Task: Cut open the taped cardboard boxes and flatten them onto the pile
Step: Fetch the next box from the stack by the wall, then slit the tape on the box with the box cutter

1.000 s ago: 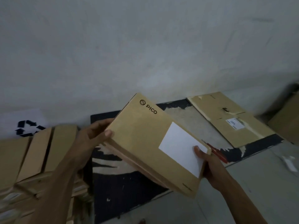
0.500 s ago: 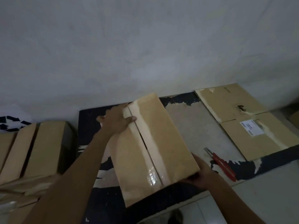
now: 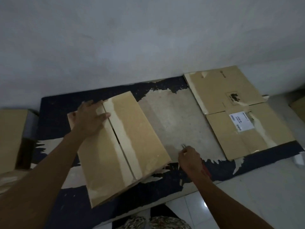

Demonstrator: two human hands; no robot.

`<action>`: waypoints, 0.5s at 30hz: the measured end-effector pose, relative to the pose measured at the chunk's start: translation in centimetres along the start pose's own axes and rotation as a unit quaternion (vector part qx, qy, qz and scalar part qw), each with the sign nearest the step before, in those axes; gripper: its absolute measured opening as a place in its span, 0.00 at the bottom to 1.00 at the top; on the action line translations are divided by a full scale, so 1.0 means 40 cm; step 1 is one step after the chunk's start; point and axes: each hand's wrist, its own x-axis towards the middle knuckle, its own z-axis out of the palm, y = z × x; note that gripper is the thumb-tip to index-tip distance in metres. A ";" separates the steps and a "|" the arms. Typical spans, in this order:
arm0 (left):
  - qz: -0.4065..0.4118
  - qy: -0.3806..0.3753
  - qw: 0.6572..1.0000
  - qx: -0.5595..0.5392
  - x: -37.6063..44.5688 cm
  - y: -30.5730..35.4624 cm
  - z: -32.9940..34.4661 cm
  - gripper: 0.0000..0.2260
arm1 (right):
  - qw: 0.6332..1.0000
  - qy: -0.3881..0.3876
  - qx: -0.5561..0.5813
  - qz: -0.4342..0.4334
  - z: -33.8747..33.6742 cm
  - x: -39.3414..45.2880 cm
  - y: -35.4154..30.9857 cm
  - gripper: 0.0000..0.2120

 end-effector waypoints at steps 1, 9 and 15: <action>-0.001 0.017 1.000 -0.002 -0.013 0.002 0.011 0.31 | 0.997 0.035 -0.063 -0.007 0.002 0.012 0.026 0.11; -0.024 0.092 0.995 -0.019 -0.094 0.059 0.039 0.24 | 0.974 0.035 -0.224 -0.007 0.004 0.087 0.133 0.10; -0.002 0.074 0.997 0.001 -0.098 0.042 0.029 0.21 | 0.984 0.008 -0.105 -0.145 -0.015 0.115 0.003 0.06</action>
